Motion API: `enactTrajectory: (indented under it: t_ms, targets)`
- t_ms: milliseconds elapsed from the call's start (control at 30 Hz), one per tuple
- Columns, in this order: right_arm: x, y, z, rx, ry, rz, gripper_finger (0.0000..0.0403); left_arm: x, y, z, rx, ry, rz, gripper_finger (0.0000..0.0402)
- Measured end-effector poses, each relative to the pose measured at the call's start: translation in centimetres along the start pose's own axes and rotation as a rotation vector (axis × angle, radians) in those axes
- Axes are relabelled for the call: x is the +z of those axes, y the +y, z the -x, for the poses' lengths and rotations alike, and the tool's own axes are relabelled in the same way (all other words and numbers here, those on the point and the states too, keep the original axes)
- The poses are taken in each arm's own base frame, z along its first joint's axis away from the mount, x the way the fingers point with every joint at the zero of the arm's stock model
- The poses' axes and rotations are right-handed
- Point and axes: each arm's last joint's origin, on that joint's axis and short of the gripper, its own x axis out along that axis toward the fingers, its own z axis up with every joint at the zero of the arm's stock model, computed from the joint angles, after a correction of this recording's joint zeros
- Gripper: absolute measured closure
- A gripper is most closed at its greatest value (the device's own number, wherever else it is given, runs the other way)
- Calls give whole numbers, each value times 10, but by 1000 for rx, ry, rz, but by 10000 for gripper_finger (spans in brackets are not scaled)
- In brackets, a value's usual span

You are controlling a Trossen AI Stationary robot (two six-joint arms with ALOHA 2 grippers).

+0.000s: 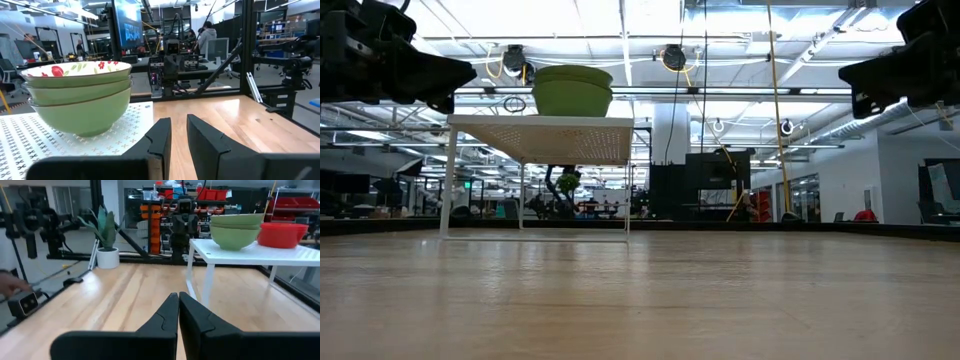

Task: Pick & Place Mini bowls
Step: Return to Home Position

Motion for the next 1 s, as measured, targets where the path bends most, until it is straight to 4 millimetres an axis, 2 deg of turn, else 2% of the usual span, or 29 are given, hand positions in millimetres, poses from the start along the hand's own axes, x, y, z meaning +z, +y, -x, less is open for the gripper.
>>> enactTrajectory:
  t_ms: [1000]
  targets:
    - [-1, 0, 0, -2, 3, -21, 403, 0, 0, 0, 0, -1, -1, 337]
